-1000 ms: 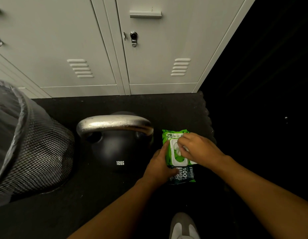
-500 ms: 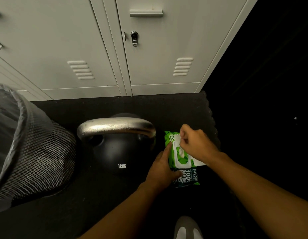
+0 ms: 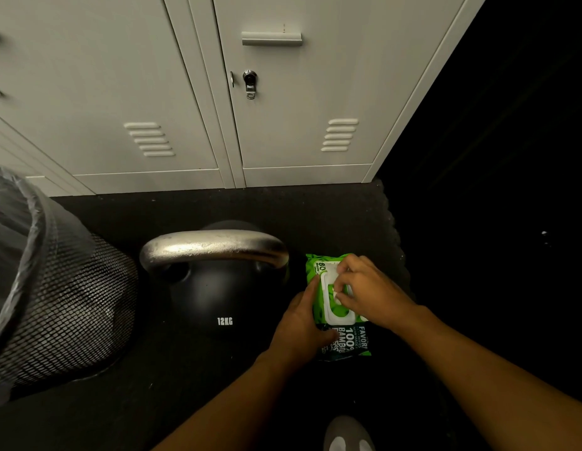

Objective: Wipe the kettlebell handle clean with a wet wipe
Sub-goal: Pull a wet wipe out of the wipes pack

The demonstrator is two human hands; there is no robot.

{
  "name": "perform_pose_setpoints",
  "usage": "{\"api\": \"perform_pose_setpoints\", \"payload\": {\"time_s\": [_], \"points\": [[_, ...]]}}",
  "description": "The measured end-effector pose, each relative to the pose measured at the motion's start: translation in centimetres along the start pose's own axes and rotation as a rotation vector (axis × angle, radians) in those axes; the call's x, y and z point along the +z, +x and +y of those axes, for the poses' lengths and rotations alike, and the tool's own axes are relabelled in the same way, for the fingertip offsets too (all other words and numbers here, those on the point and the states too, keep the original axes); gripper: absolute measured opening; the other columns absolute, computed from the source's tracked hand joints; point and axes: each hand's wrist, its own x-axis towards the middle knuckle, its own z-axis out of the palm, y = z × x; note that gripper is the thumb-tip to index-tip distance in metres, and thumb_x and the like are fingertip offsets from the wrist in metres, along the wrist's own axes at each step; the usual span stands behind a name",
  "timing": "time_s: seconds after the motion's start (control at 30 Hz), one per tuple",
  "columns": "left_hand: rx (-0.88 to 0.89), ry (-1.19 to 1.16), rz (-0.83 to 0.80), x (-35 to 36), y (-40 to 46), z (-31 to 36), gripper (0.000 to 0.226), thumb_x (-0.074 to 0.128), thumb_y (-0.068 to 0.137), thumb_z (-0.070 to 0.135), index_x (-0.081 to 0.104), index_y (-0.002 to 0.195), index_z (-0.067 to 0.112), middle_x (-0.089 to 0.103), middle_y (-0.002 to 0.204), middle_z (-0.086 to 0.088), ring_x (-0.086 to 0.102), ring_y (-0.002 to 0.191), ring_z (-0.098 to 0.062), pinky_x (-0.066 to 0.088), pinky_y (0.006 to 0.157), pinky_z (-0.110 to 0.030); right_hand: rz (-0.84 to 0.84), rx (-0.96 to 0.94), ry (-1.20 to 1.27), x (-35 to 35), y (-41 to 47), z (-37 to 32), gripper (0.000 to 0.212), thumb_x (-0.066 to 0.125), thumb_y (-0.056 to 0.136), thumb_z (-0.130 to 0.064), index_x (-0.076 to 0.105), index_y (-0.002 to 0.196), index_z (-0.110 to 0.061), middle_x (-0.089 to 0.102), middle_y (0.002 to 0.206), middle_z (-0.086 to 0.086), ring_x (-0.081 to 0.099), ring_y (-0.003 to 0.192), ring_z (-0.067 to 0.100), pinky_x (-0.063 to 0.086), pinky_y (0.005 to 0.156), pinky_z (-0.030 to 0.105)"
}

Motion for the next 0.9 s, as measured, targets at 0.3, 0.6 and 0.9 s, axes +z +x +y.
{"api": "perform_pose_setpoints", "payload": {"time_s": [0.3, 0.6, 0.9], "points": [[-0.006, 0.019, 0.006, -0.1, -0.2, 0.4, 0.115, 0.085, 0.069, 0.022, 0.012, 0.157, 0.037, 0.043, 0.148, -0.003, 0.048, 0.13, -0.018, 0.044, 0.108, -0.034, -0.046, 0.095, 0.116, -2.6, -0.3, -0.4, 0.023, 0.072, 0.078, -0.018, 0.052, 0.072, -0.027, 0.057, 0.074, -0.007, 0.056, 0.068, 0.013, 0.051, 0.063, 0.036], [0.074, 0.141, 0.073, -3.7, -1.1, 7.2, 0.068, 0.066, 0.088, 0.029, 0.038, 0.149, 0.02, 0.048, 0.143, -0.005, 0.046, 0.131, -0.021, 0.036, 0.106, -0.028, 0.069, 0.05, 0.208, -9.3, -1.7, -3.0, 0.018, 0.068, 0.08, -0.016, 0.053, 0.08, -0.026, 0.057, 0.075, -0.007, 0.055, 0.069, 0.011, 0.047, 0.06, 0.027], [0.243, 0.047, 0.279, -12.8, -5.3, 16.2, 0.02, 0.064, 0.093, 0.025, 0.058, 0.111, 0.022, 0.067, 0.099, 0.006, 0.064, 0.088, -0.008, 0.054, 0.079, -0.025, 0.287, -0.056, 0.255, -19.6, -2.4, -9.4, 0.017, 0.068, 0.083, -0.015, 0.064, 0.094, -0.027, 0.061, 0.076, -0.009, 0.059, 0.069, 0.01, 0.052, 0.064, 0.028]]}}
